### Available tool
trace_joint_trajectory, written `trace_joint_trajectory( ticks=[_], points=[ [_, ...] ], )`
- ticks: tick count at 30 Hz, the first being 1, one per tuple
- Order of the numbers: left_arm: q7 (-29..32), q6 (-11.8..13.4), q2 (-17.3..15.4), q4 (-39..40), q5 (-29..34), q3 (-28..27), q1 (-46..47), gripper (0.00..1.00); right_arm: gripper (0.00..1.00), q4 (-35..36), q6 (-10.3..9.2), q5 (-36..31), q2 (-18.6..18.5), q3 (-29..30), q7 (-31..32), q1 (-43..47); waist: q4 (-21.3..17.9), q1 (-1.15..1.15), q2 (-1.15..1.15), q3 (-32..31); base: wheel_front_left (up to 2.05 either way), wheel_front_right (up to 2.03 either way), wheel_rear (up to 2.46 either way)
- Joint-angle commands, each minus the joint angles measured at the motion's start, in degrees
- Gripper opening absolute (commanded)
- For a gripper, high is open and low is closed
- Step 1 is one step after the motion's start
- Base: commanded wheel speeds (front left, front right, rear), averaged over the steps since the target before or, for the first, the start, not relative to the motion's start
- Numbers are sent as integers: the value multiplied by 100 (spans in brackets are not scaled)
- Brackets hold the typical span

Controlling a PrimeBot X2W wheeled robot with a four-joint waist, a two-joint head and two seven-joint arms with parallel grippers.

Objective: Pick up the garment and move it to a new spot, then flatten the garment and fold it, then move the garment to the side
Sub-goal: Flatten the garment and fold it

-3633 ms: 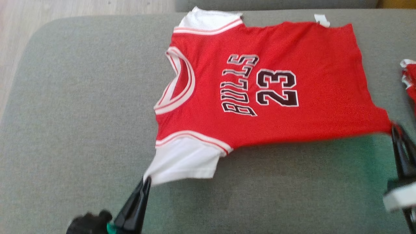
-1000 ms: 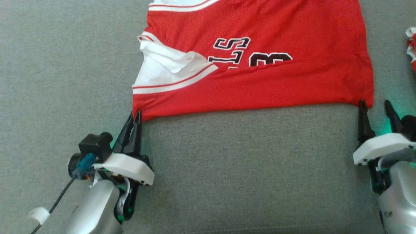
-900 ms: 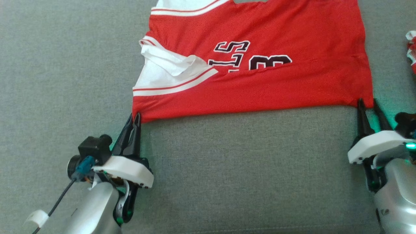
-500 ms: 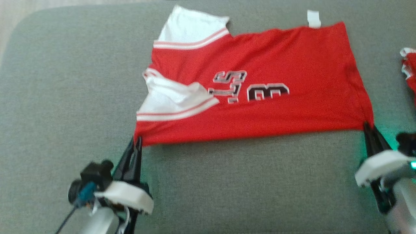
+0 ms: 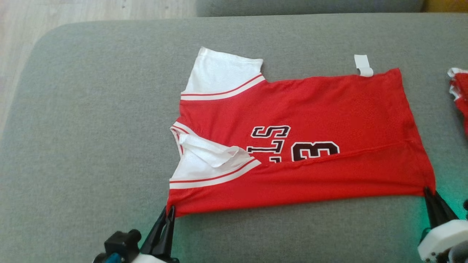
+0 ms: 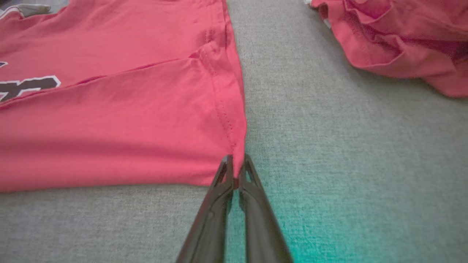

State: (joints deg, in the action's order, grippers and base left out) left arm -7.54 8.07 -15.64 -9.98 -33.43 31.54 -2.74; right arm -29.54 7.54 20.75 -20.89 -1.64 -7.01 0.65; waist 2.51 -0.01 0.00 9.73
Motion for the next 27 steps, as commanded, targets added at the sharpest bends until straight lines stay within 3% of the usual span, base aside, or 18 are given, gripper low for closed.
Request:
trace_joint_trajectory(
  ticks=[1, 2, 4, 5, 6, 7, 10, 14, 15, 19, 20, 25, 27],
  points=[
    [-4, 36, -134, 184, -42, -229, 126, 0, 92, 200, -5, 13, -137, 26, 18, 25, -48, 1, 0, 25, 0, 0, 0],
    [-4, 38, -147, 180, -60, -250, 130, 0, 100, 265, -5, -12, -100, 43, 49, 43, -79, 1, 0, 31, 0, 0, 0],
    [-14, 44, -150, 141, -108, -304, 165, 0, 100, 381, -5, -43, -21, 130, 62, 58, -142, 1, 0, 52, 0, 0, 0],
    [11, 72, -156, 112, -107, -314, 182, 7, 100, 425, -5, -69, 14, 187, 65, 62, -175, 1, 0, 61, 0, 0, 0],
    [35, 111, -164, 95, -95, -322, 202, 45, 100, 474, -5, -108, 38, 249, 58, 64, -211, 1, 0, 73, 0, 0, 0],
    [29, 161, -170, 104, -67, -338, 230, 100, 100, 526, -5, -143, 64, 319, 38, 66, -242, 1, 0, 84, 0, 0, 0],
    [-57, 316, -337, 389, 58, -508, 400, 100, 100, 849, -5, -231, 150, 441, -9, 42, -406, 1, 0, 182, 0, 0, 0],
    [61, 283, -684, 794, 176, -676, 767, 100, 100, 1221, -5, -144, 163, 342, -18, -4, -503, 1, 0, 328, 0, 0, 0],
    [372, 184, -986, 1097, 271, -732, 1182, 100, 100, 1445, -5, -22, 159, 241, 61, -62, -576, 1, 0, 446, 0, 0, 0],
    [1284, -177, -1538, 1535, 384, -761, 2331, 100, 100, 1784, -5, -4, 82, -29, 248, -326, -798, 1, 0, 752, 0, 0, 0],
    [1284, -177, -1538, 1535, 384, -761, 2331, 100, 100, 1784, -5, -4, 82, -29, 248, -326, -798, 1, 0, 752, 0, 0, 0],
    [2593, -1052, -1741, 1235, 206, -436, 4037, 100, 100, 1951, -5, -1, 46, -291, 288, -734, -1021, 1, 0, 1182, 0, 0, 0],
    [3072, -1258, -1695, 846, 99, -294, 4635, 100, 100, 1953, -5, 24, 46, -425, 286, -876, -1126, 1, 0, 1318, 0, 0, 0]
  ],
)
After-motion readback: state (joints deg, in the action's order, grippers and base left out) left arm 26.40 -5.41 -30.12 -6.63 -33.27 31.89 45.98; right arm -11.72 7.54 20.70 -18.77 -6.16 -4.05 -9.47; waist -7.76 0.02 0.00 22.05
